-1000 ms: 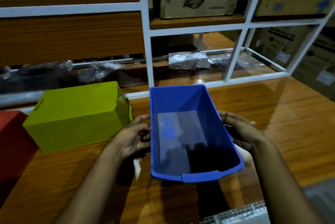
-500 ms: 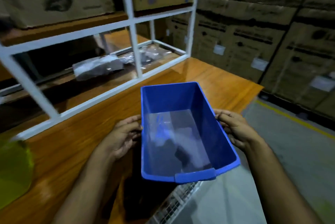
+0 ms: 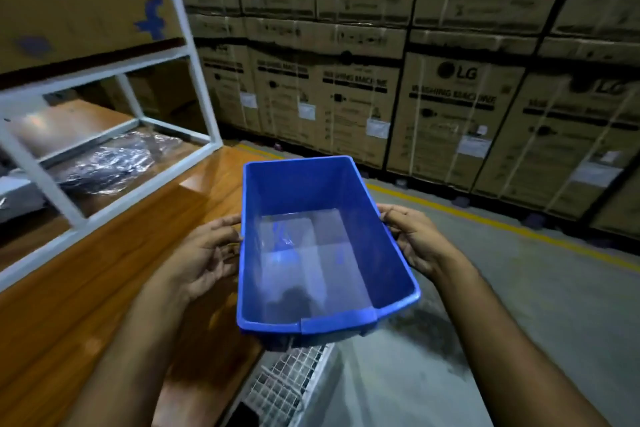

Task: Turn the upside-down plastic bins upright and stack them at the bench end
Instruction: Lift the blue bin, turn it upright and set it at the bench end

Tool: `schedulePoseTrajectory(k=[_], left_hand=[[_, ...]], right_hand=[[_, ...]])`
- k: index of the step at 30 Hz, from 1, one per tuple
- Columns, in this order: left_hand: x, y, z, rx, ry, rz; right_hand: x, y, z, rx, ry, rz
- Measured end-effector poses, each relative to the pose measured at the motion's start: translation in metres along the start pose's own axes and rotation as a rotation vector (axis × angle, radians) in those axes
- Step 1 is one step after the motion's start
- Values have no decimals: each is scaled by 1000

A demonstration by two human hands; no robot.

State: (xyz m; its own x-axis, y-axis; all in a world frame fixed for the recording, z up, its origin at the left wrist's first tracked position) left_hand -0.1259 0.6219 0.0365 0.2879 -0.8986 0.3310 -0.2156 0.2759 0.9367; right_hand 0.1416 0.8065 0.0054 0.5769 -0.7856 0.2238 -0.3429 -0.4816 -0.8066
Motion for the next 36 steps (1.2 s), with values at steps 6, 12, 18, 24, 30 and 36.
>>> schedulePoseTrajectory(k=[6, 12, 18, 24, 30, 36], left_hand=[[-81, 15, -11, 15, 5, -22], [-146, 29, -12, 69, 85, -79], [-173, 20, -8, 171, 285, -111], [-176, 13, -33, 218, 591, -147], [-177, 14, -70, 234, 840, -144], [-173, 19, -86, 238, 1010, -100]], right_hand=[[-80, -39, 31, -5, -25, -48], [-176, -77, 28, 26, -122, -136], [-253, -81, 23, 63, -229, -248], [-329, -79, 6, 173, -433, -394], [-378, -82, -13, 280, -644, -494], [-402, -73, -32, 313, -766, -551]])
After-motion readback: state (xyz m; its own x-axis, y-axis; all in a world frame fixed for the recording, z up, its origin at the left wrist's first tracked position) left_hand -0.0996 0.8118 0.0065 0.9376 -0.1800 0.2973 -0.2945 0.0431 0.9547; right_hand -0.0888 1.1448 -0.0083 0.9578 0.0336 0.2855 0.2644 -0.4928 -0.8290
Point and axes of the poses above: each hand's wrist, its own x-axis away from the middle knuckle, its own z-axis out of the back of the hand, y = z × x, the point moved 4 cm from there along -x, towards the middle knuckle, and after that the axes turned 14 degrees about -x, right-handed, at the moved point
